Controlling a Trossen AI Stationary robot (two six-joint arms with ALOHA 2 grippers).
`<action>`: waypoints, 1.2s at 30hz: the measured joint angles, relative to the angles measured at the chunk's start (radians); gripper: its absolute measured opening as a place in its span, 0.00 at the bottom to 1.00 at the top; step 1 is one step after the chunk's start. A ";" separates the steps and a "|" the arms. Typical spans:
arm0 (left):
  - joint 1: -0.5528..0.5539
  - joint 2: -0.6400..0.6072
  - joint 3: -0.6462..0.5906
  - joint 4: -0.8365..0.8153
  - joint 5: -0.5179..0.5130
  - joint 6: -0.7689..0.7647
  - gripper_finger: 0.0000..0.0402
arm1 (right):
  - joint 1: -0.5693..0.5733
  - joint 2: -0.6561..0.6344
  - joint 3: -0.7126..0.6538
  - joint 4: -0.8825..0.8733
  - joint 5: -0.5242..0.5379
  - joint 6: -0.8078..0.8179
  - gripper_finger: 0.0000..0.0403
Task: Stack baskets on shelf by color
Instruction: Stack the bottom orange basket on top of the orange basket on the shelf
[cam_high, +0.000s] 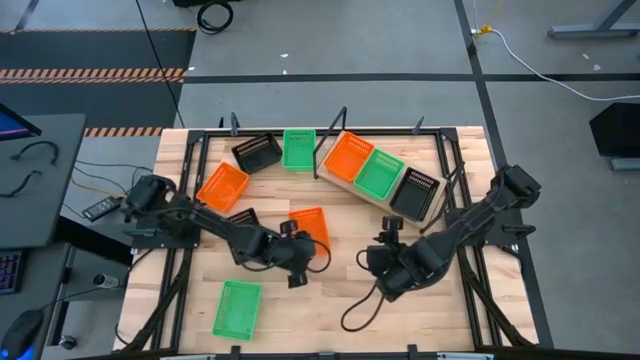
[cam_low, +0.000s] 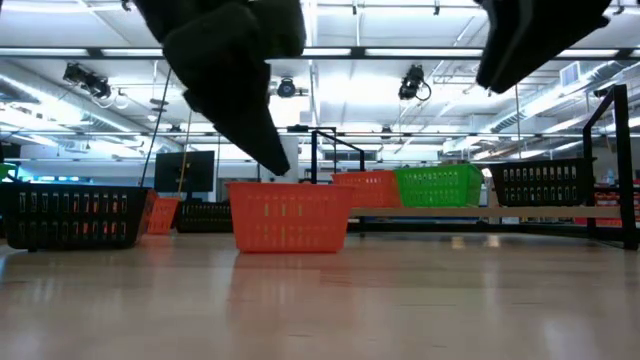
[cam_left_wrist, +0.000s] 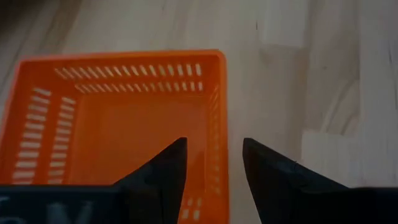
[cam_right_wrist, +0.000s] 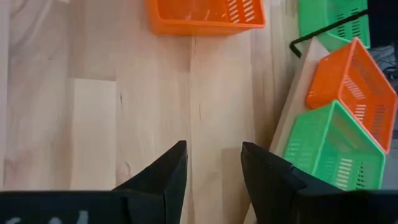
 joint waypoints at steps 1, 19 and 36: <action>0.007 0.000 0.000 0.007 0.008 0.014 0.41 | 0.009 -0.005 0.000 -0.015 0.008 0.018 0.39; 0.047 0.130 -0.001 0.047 0.048 0.043 0.39 | 0.063 -0.031 0.000 -0.098 0.049 0.133 0.39; 0.082 0.130 0.329 -0.259 -0.060 0.561 0.01 | 0.066 -0.031 0.000 -0.102 0.065 0.140 0.39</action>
